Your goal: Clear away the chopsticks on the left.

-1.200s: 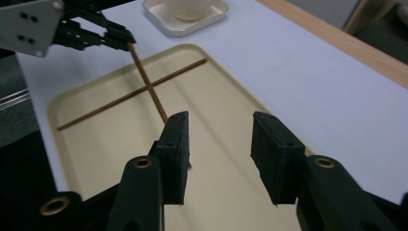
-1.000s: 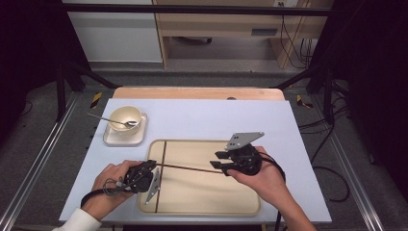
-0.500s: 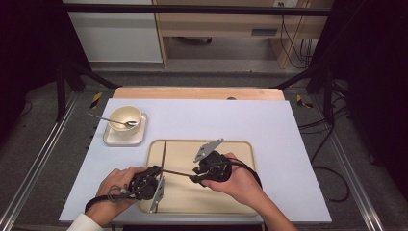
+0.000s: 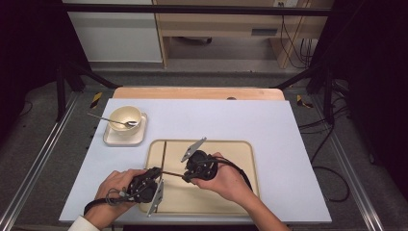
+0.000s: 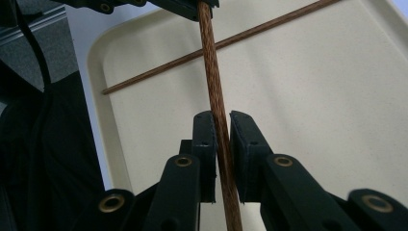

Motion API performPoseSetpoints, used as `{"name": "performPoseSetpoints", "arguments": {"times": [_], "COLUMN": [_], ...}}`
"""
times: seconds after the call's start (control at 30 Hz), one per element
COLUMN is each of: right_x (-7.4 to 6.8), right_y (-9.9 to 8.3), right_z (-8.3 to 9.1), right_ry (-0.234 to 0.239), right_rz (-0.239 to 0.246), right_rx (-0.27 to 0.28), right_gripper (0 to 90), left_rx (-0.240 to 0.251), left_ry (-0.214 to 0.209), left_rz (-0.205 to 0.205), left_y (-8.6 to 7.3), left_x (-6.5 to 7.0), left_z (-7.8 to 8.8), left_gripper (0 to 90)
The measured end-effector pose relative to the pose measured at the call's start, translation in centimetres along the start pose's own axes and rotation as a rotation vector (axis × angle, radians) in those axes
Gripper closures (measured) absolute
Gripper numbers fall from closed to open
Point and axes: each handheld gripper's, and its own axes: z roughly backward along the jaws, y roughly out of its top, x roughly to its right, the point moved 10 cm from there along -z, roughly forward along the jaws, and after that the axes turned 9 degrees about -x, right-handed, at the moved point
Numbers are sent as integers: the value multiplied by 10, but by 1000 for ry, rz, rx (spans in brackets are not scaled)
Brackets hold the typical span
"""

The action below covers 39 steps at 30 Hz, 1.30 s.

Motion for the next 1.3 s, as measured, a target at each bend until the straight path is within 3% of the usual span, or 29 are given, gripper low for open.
{"name": "performPoseSetpoints", "arguments": {"times": [0.13,0.2,0.23,0.27,0.3,0.37,0.53,0.63,0.7,0.73,0.83,0.97,1.1,1.3], "right_x": [-6,-7,-7,-7,-7,-3,7,17,23,27,32,40,50,61], "right_y": [1,0,0,0,-1,-3,-2,-2,-1,-1,0,-1,-1,2], "right_z": [-1,-1,-1,-1,0,0,-2,-8,-12,-14,-20,-27,-30,-35], "right_ry": [15,2,-2,-2,-4,-14,-16,-61,-80,-95,-127,-168,-201,-201], "right_rz": [16,23,15,10,1,-21,-105,-134,-172,-179,-204,-223,-251,-303], "right_rx": [-6,-9,-6,1,7,14,53,47,49,47,28,-2,-9,-6], "right_gripper": [845,845,845,845,845,845,845,844,844,845,845,844,845,845], "left_rx": [13,56,44,47,59,56,115,144,165,159,113,123,122,116], "left_ry": [-4,5,8,4,5,-16,23,45,32,25,9,24,33,26], "left_rz": [28,100,120,169,235,411,860,1038,1169,1208,1241,1293,1304,1305], "left_y": [-2,-1,-5,-9,-12,-26,-59,-77,-85,-90,-101,-110,-114,-115], "left_x": [0,-2,-2,-2,-2,-1,3,-1,5,10,18,16,15,16], "left_z": [1,3,4,3,3,4,17,30,36,36,32,33,33,32], "left_gripper": [823,751,696,635,571,473,342,311,300,302,301,299,299,297]}}
